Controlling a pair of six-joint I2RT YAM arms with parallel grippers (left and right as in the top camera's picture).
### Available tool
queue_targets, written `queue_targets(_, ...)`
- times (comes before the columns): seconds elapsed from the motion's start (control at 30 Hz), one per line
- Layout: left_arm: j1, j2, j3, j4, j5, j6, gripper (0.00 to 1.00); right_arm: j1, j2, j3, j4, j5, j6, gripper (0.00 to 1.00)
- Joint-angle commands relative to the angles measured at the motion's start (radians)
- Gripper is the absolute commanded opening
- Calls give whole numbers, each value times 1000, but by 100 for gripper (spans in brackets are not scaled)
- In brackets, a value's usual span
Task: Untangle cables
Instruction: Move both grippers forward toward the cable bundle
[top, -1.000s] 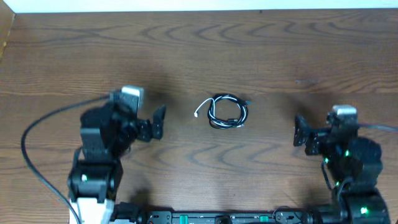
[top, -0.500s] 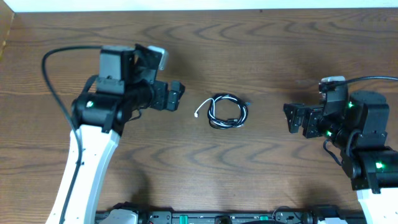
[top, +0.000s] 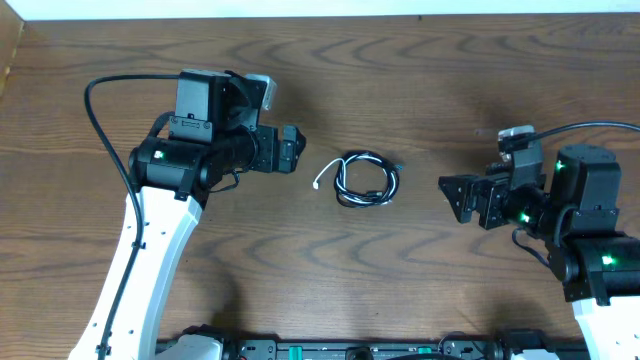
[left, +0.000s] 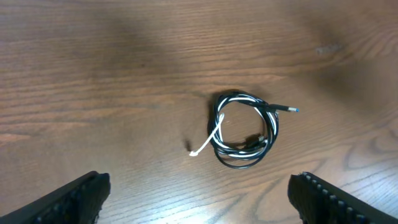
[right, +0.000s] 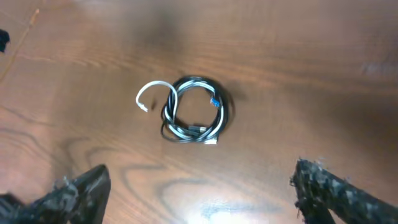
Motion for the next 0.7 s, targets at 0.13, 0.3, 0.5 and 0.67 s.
queue_targets(0.13,-95,52,15,-12,-21,-134,78,-8,30,21,-60,79,193,89)
queue_targets(0.3,-229,145,15,-17,-25,-206,74,-8,72,21,-121,190,293,78)
queue_targets(0.5,-356,304,15,35,-56,-370,70,-8,119,21,-131,317,372,79)
queue_targets(0.67,-424,437,15,113,-95,-629,60,-8,154,21,-129,389,378,80)
